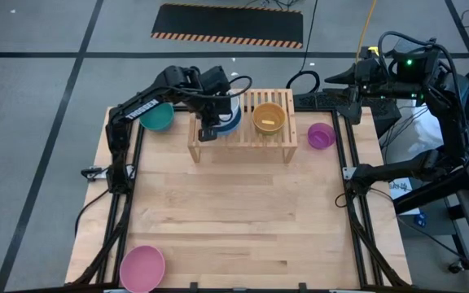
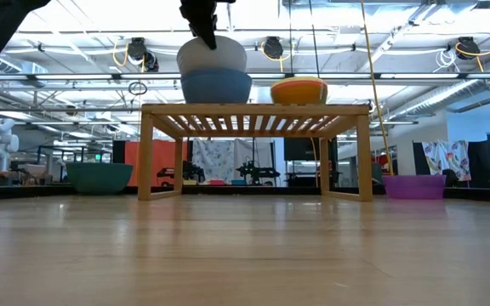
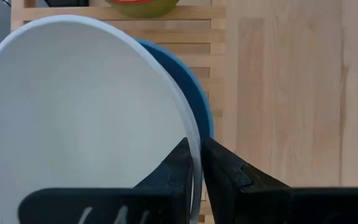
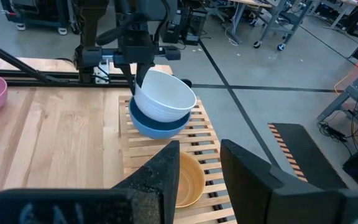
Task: Place and stack bowls onto a shelf
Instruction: Stack the white bowl on top of the blue bowl on the shelf
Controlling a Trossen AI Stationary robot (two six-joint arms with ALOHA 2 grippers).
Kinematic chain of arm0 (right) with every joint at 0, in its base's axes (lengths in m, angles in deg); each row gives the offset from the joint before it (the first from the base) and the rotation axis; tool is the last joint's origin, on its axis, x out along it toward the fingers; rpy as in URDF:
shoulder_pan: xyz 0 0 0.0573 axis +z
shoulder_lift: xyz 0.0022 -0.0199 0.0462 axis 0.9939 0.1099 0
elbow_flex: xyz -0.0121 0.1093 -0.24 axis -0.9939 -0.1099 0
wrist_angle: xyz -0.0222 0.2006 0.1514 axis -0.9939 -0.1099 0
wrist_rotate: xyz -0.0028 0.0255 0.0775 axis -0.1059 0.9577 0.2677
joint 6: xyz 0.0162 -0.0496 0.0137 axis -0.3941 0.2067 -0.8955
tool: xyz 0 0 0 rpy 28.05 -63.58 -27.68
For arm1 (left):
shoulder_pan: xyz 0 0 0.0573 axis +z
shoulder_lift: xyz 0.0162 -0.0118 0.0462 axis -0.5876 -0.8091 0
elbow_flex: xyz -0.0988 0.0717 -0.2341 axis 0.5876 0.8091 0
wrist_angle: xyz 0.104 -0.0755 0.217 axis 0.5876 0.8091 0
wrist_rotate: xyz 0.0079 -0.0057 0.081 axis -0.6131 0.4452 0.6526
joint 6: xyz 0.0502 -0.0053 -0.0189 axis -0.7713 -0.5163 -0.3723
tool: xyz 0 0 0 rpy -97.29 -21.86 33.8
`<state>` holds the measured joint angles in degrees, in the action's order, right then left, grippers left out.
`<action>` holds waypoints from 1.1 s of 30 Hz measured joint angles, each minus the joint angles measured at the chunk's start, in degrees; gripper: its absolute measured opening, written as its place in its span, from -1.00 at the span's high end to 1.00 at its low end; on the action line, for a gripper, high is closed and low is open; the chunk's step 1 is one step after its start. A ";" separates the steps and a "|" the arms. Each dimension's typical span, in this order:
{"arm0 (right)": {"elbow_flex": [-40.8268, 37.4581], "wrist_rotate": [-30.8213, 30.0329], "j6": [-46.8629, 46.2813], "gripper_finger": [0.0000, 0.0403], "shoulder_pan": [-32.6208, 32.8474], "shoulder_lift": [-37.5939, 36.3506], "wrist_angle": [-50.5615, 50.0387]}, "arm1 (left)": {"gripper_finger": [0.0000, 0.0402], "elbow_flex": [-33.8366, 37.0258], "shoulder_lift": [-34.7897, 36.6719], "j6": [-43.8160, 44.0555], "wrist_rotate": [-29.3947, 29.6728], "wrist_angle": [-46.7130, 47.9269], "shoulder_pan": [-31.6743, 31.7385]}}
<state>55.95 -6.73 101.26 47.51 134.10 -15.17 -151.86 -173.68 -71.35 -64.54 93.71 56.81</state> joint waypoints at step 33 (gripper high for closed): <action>0.00 0.20 -0.01 0.45 0.00 -0.01 0.00 | 0.81 0.04 -0.07 -1.23 0.02 -0.03 -1.14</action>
<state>55.95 -6.54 101.25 47.51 134.09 -15.17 -151.81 -173.75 -72.57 -64.52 93.68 55.67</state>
